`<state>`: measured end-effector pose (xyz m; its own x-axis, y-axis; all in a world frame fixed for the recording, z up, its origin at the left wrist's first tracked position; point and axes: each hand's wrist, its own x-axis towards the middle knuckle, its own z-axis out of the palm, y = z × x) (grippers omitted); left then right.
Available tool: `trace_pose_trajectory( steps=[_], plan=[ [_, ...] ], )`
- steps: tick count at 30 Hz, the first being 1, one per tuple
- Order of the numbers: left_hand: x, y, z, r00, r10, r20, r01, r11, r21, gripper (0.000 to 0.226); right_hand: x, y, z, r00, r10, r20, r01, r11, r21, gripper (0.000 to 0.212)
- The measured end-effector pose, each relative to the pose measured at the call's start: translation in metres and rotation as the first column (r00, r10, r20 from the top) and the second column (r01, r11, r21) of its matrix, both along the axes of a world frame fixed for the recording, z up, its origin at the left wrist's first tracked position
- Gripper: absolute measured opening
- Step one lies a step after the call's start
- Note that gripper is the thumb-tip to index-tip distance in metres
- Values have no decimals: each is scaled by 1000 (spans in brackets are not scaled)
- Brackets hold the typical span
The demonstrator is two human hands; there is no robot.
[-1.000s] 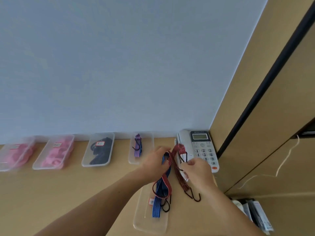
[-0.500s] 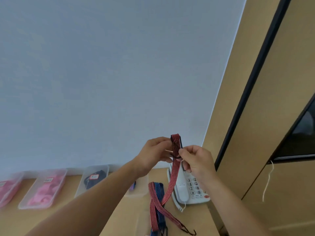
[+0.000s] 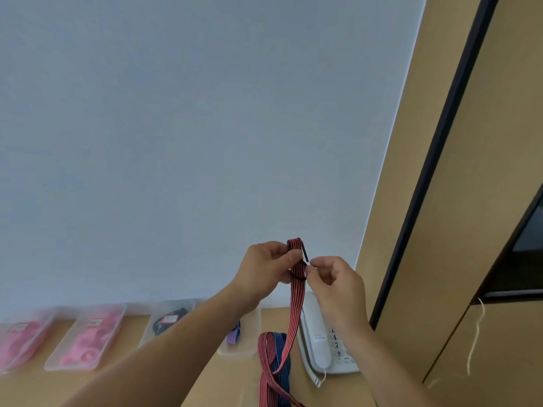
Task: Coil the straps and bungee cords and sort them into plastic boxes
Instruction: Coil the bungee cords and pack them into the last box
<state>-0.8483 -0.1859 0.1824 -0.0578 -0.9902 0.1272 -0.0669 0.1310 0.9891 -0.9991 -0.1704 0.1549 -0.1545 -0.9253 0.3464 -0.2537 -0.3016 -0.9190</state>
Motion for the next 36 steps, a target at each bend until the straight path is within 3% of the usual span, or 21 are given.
trace_pose_trajectory(
  steps=[3, 7, 9, 13, 18, 20, 23, 26, 28, 30, 32, 34, 36],
  plan=[
    [0, 1, 5, 994, -19, -107, 19, 1000, 1, 21, 0, 2, -3, 998, 38, 57, -40, 999, 36, 4],
    [0, -1, 17, 990, -44, -131, 41, 999, -28, 22, 2, 7, -3, 899, 255, 355, -335, 923, 188, 33],
    [0, -3, 21, 996, -46, -73, 42, 997, -57, 19, 5, 9, 2, 840, 279, 465, -408, 890, 202, 40],
    [1, -4, 23, 999, 15, 49, -8, 990, -138, 14, 7, 10, 11, 889, 225, 399, -333, 915, 227, 33],
    [4, -4, 21, 972, 142, 187, -68, 933, -354, 14, 3, 10, 19, 927, 166, 336, -262, 928, 263, 38],
    [4, -3, 18, 917, 241, 319, -37, 845, -533, 15, 4, 10, 22, 918, 160, 364, -267, 927, 265, 41],
    [4, 1, 13, 765, 434, 476, 146, 603, -784, 18, 5, 9, 28, 877, 199, 437, -332, 909, 253, 55],
    [9, -1, 6, 682, 534, 500, 318, 399, -860, 23, 6, 7, 31, 867, 235, 440, -358, 907, 221, 69],
    [10, -4, 3, 643, 541, 542, 391, 376, -840, 22, 7, 4, 29, 885, 229, 405, -339, 914, 222, 66],
    [10, -5, 0, 630, 512, 584, 400, 430, -809, 21, 8, 3, 26, 899, 215, 381, -315, 922, 223, 60],
    [11, -4, 2, 691, 360, 627, 348, 595, -725, 24, 7, 3, 22, 894, 224, 387, -320, 925, 205, 57],
    [17, -7, 1, 784, 101, 612, 300, 803, -516, 31, 8, 4, 18, 886, 251, 390, -342, 922, 183, 54],
    [24, -8, 3, 858, -119, 499, 276, 927, -253, 53, 11, 5, 15, 892, 260, 371, -342, 923, 174, 48]
  ],
)
